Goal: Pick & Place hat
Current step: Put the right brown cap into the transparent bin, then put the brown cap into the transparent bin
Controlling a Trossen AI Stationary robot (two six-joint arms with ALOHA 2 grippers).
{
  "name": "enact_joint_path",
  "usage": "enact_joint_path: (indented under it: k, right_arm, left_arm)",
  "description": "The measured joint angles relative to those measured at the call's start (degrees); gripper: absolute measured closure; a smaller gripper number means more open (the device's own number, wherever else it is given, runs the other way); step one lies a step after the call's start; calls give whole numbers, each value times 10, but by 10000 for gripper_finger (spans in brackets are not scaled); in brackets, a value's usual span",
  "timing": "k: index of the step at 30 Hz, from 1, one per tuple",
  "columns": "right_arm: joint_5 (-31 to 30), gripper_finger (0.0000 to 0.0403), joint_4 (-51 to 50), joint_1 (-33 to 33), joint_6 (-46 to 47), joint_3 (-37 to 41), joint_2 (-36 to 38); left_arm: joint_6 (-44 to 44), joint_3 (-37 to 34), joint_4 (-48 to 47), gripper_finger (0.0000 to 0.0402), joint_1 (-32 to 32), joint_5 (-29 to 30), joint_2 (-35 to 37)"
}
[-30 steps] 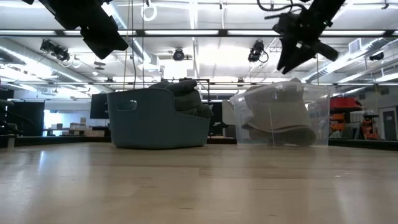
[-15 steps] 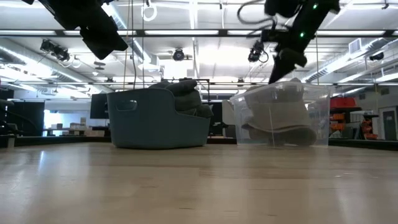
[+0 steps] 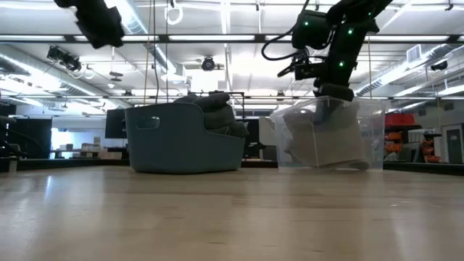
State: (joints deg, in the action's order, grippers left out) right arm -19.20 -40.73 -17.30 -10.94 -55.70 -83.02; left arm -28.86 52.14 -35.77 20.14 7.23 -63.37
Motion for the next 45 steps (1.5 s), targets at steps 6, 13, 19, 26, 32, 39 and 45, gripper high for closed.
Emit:
enact_joint_path:
  k: [6, 13, 19, 26, 32, 39, 45]
  right_arm:
    - [-13, 401, -8, 16, -3, -20, 46]
    - [-11, 397, -6, 26, -10, -36, 112]
    - [-7, 396, -6, 26, 32, -36, 133]
    - [-6, 389, -8, 26, 42, -36, 130]
    - [-6, 345, -4, 32, -2, -36, 130]
    - [0, 271, 22, 55, -18, -36, 130]
    - [79, 227, 68, 91, -49, -36, 122]
  left_arm:
    - [-151, 38, -145, 230, 0, -12, 0]
    - [-354, -12, -156, 230, 63, -94, 0]
    - [-569, -45, -134, 230, 165, -132, -5]
    - [-719, -50, -67, 230, 259, -122, -35]
    - [-749, -50, -42, 230, 302, -122, -112]
    - [-735, -50, 40, 230, 309, -119, -181]
    - [-650, -50, 55, 261, 309, -120, -217]
